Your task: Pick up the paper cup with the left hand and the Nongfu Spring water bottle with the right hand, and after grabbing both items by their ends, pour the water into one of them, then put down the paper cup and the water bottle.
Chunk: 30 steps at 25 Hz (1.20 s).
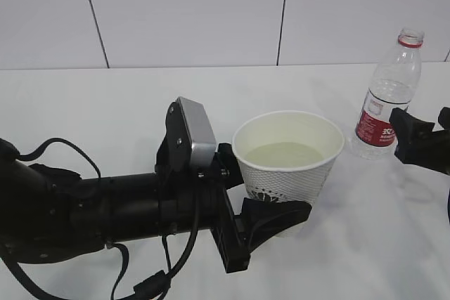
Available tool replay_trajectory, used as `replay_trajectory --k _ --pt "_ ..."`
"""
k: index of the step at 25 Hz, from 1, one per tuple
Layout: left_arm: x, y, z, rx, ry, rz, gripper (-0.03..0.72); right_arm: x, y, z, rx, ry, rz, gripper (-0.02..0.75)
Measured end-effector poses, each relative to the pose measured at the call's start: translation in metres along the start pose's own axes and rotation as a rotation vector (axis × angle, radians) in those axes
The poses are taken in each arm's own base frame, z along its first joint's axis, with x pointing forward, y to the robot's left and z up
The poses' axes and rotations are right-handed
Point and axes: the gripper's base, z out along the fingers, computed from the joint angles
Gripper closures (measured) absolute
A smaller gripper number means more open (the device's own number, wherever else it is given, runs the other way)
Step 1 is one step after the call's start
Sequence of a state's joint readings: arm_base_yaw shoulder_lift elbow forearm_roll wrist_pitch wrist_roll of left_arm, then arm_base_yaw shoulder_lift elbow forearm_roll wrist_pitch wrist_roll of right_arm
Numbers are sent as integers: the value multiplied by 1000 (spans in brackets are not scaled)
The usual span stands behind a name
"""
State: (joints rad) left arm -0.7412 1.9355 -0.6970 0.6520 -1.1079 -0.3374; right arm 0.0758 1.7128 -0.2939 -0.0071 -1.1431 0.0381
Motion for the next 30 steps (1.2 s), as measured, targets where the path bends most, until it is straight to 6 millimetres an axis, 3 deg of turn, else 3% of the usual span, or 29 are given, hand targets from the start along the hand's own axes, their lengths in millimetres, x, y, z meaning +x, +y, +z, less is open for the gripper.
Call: replay_trajectory --k 11,30 --pt "-2 6 0 -66 -23 -35 169 0 3 0 -38 0 8 145" --pt "-8 33 -7 -371 -94 -14 169 0 4 0 -44 1 26 150"
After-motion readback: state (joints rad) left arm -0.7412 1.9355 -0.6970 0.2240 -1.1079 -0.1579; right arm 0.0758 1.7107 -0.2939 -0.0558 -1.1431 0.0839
